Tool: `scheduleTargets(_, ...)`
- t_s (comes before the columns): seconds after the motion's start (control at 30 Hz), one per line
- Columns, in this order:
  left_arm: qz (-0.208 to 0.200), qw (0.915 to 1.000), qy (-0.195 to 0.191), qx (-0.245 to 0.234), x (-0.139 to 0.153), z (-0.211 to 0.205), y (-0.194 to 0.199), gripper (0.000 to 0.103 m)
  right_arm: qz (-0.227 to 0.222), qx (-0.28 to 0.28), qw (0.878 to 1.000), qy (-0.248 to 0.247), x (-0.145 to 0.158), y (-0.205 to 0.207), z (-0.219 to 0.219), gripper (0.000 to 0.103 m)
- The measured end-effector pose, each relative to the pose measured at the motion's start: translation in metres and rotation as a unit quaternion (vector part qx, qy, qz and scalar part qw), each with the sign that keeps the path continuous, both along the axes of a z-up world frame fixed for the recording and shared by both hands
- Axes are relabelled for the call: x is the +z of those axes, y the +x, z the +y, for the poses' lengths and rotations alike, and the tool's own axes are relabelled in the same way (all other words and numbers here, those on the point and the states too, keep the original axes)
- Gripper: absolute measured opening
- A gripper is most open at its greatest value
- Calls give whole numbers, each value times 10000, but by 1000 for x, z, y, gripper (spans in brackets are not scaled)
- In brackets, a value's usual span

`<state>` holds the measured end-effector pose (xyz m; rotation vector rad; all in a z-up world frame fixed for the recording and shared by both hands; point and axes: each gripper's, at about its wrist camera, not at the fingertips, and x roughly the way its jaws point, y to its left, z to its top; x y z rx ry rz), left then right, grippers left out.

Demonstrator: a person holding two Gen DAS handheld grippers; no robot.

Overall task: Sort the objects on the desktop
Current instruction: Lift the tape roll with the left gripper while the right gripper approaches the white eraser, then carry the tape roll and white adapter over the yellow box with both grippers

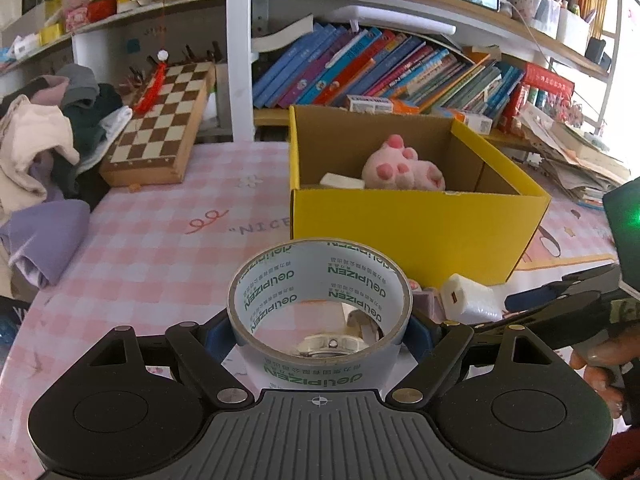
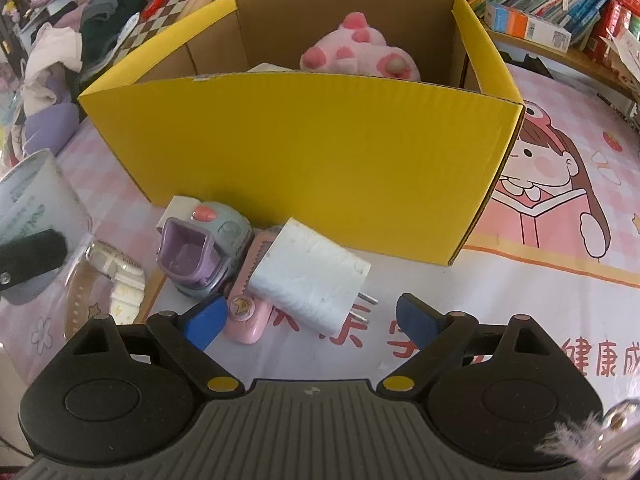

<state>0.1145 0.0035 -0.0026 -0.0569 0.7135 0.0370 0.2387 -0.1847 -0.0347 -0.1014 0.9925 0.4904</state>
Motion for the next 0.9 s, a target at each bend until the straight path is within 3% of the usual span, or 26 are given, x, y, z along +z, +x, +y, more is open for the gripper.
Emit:
scheduleTargets(0.43,-38,10000,92,-12,3,-1,-2,84,216,-432,9978,457,-3,12,-9,85)
scheduleTargets(0.57,-34,9999,113,-53,2,-3,-3,84,176,-441,9975,527,-2,11,-10,70)
scheduleTargets(0.9,-136,9998,100,-134,6,-4,-8,84,34,-448,9979,475,5,3,-11,69)
